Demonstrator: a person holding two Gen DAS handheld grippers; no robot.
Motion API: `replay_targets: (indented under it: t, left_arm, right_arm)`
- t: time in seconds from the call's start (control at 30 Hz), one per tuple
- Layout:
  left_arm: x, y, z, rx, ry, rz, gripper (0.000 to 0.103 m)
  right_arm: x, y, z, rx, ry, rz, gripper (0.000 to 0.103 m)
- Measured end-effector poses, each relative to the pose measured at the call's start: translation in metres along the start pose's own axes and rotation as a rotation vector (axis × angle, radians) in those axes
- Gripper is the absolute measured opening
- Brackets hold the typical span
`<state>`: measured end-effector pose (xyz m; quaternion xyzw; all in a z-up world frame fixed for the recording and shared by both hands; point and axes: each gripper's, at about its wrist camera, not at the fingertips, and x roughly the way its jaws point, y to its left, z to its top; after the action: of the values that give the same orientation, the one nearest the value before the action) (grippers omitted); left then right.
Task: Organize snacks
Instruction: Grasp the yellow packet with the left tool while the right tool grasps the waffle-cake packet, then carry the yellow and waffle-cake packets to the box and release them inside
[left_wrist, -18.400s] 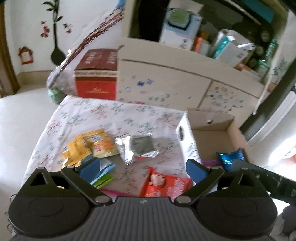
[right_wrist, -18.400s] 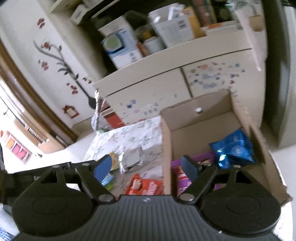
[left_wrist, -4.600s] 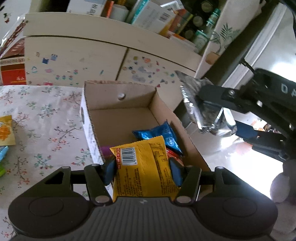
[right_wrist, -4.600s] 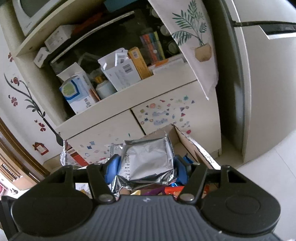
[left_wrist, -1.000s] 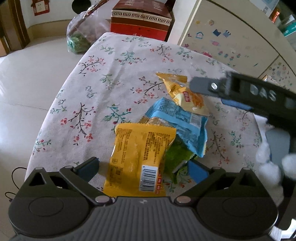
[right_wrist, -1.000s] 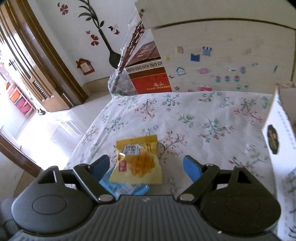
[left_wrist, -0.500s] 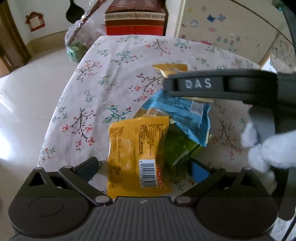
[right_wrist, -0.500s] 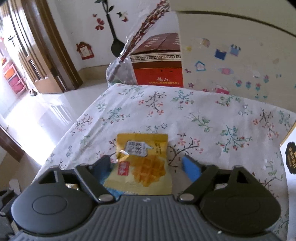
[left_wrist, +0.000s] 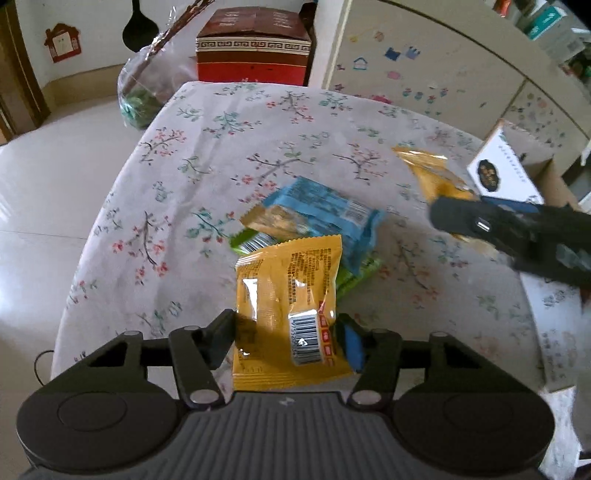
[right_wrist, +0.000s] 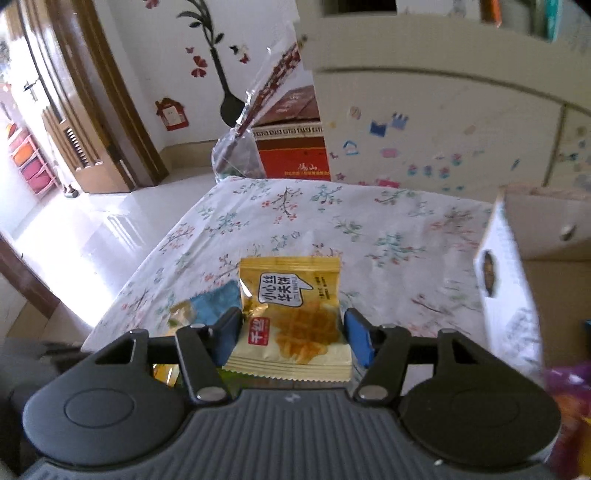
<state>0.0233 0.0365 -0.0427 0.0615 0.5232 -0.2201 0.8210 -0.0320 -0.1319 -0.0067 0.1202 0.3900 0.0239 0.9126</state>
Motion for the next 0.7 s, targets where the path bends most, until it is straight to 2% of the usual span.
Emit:
replay_targets:
  t: [0.33,0.47,0.7]
  left_arm:
    - [-0.025,-0.040,-0.028,-0.009,-0.014,-0.040,0.064]
    - [-0.031,-0.050,-0.039,0.005,-0.023,-0.025,0.064]
    - [-0.038,-0.056,-0.037,-0.014,-0.052,0.003,0.064]
  right_arm:
    - [-0.083,-0.017,-0.041,0.029,-0.027,-0.029,0.062]
    - [-0.095,-0.027,-0.054,0.102,-0.021,-0.008,0.062]
    - [-0.093,-0.032,-0.056,0.142,-0.022,0.015,0.062]
